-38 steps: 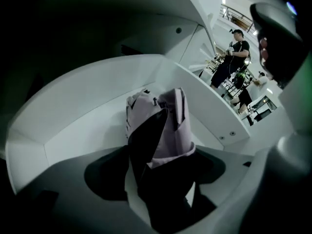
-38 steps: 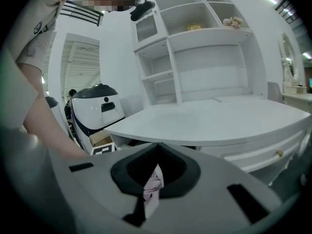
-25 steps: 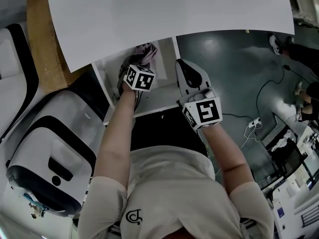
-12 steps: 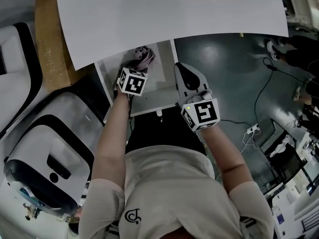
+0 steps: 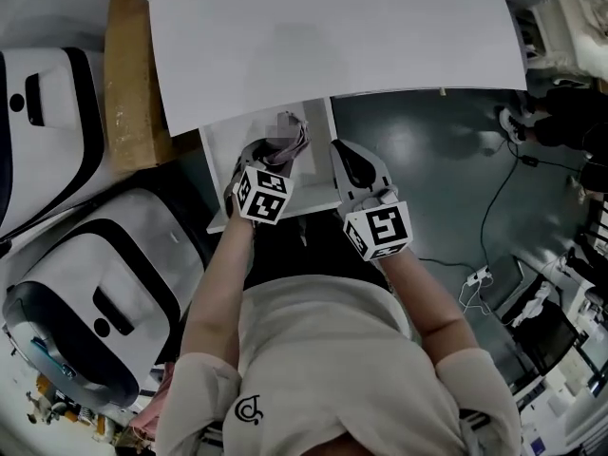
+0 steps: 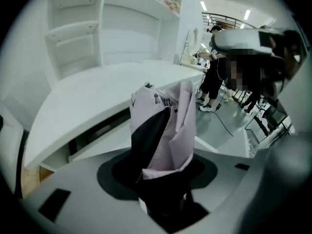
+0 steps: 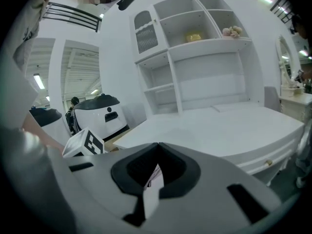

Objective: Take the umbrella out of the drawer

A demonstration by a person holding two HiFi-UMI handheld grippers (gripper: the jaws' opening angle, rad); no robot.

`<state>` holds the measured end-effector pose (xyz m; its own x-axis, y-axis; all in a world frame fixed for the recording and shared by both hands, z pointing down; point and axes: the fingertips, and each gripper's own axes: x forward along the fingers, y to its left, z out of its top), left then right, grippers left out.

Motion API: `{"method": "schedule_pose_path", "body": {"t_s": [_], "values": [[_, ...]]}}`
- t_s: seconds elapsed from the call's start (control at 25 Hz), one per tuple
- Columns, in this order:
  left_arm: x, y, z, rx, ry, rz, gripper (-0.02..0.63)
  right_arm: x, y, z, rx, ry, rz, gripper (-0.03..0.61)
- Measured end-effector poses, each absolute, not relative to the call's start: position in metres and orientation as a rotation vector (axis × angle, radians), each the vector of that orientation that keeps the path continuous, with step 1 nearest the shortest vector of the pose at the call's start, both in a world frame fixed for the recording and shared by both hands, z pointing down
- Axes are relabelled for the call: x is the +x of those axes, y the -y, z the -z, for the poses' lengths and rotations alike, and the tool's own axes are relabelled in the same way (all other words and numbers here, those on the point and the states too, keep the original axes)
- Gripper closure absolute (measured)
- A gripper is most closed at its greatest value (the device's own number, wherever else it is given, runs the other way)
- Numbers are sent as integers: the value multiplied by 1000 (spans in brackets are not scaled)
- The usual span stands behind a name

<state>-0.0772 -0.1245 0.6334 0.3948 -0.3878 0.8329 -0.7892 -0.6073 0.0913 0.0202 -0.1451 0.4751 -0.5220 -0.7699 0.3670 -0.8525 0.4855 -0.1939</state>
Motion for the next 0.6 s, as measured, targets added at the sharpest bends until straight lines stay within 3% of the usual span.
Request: {"method": "schedule_pose_path", "body": {"t_s": [0.6], "values": [[-85,129,-447,2417,1308,-802,380,16,144,-360,1399,2635,-245,572]]}}
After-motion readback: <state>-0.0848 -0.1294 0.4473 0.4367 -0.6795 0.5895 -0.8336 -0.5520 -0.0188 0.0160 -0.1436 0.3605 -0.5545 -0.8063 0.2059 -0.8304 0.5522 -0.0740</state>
